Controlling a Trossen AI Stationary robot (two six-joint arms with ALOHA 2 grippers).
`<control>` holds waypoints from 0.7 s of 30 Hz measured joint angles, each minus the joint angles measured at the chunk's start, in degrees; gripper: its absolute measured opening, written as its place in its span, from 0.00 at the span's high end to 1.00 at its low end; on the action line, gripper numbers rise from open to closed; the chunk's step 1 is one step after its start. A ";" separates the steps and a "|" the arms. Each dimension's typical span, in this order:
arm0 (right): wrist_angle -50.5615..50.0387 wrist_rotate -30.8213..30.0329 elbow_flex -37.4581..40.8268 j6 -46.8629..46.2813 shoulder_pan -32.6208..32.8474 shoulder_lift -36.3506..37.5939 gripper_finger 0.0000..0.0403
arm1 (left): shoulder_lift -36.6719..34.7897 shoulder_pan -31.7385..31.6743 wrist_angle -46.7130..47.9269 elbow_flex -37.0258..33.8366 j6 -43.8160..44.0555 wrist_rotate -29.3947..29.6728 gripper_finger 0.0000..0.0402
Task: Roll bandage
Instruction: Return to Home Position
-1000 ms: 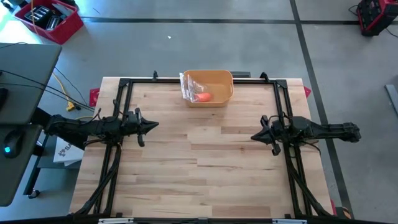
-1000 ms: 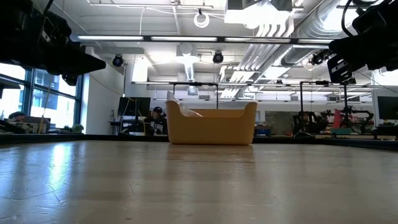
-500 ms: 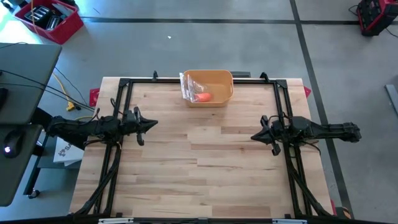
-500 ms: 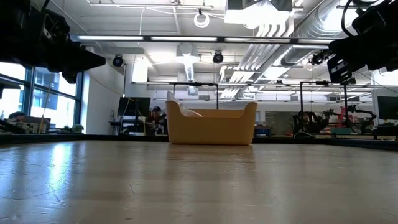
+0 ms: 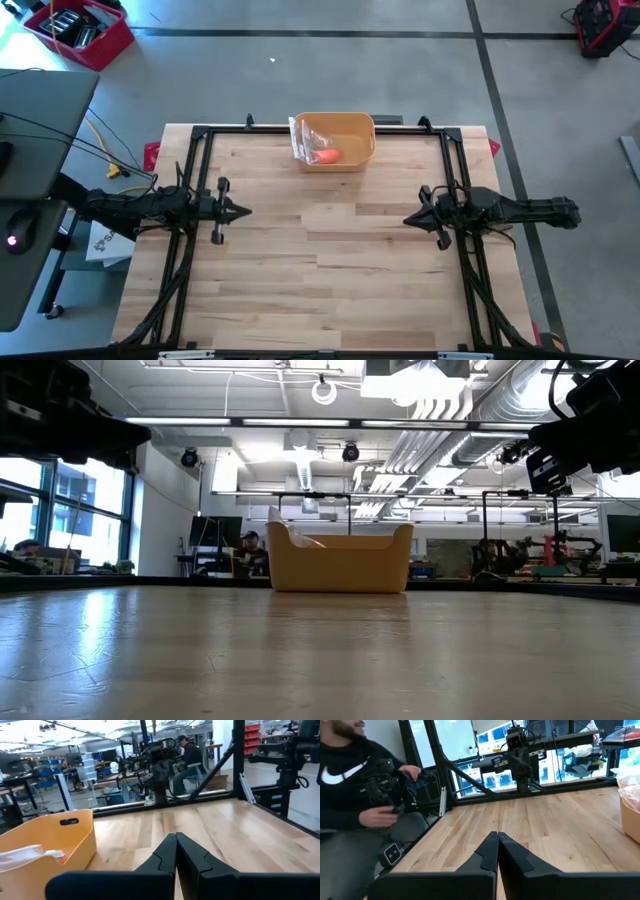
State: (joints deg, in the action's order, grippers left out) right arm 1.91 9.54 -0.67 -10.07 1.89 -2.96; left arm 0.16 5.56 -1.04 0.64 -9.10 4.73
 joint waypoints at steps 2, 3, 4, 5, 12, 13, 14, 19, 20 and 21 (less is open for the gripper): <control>0.00 0.00 0.00 -0.08 0.00 -0.02 1.00 | 0.04 0.11 0.00 0.00 -0.02 0.29 1.00; 0.00 0.00 0.00 -0.15 0.00 -0.02 1.00 | 0.02 0.13 -0.02 0.00 -0.04 0.39 1.00; 0.00 0.00 0.00 -0.09 0.01 -0.02 1.00 | 0.02 0.13 -0.02 0.00 -0.03 0.41 1.00; 0.00 0.00 0.00 0.00 0.00 -0.02 1.00 | 0.04 0.13 -0.02 0.00 0.00 0.44 1.00; 0.00 0.00 0.00 -0.03 0.00 -0.02 1.00 | 0.04 0.02 -0.04 0.00 -0.04 0.48 1.00; 0.00 0.00 0.00 -0.14 0.00 -0.02 1.00 | 0.02 0.02 -0.04 0.00 -0.02 0.50 1.00; 0.00 0.00 0.00 -0.12 0.00 -0.02 1.00 | 0.02 0.02 -0.04 0.00 0.00 0.50 1.00; -0.02 0.00 0.00 -0.13 0.00 -0.02 1.00 | 0.02 0.02 -0.06 0.00 0.00 0.52 1.00; 0.00 0.00 0.00 -0.06 0.00 -0.02 1.00 | 0.03 0.02 -0.07 0.00 -0.03 0.52 1.00; 0.00 0.00 0.00 0.00 0.00 -0.02 1.00 | 0.05 0.02 -0.07 0.00 -0.02 0.54 1.00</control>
State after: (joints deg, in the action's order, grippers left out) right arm 1.91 9.54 -0.67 -10.07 1.89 -2.98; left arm 0.21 5.58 -1.10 0.64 -9.13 5.27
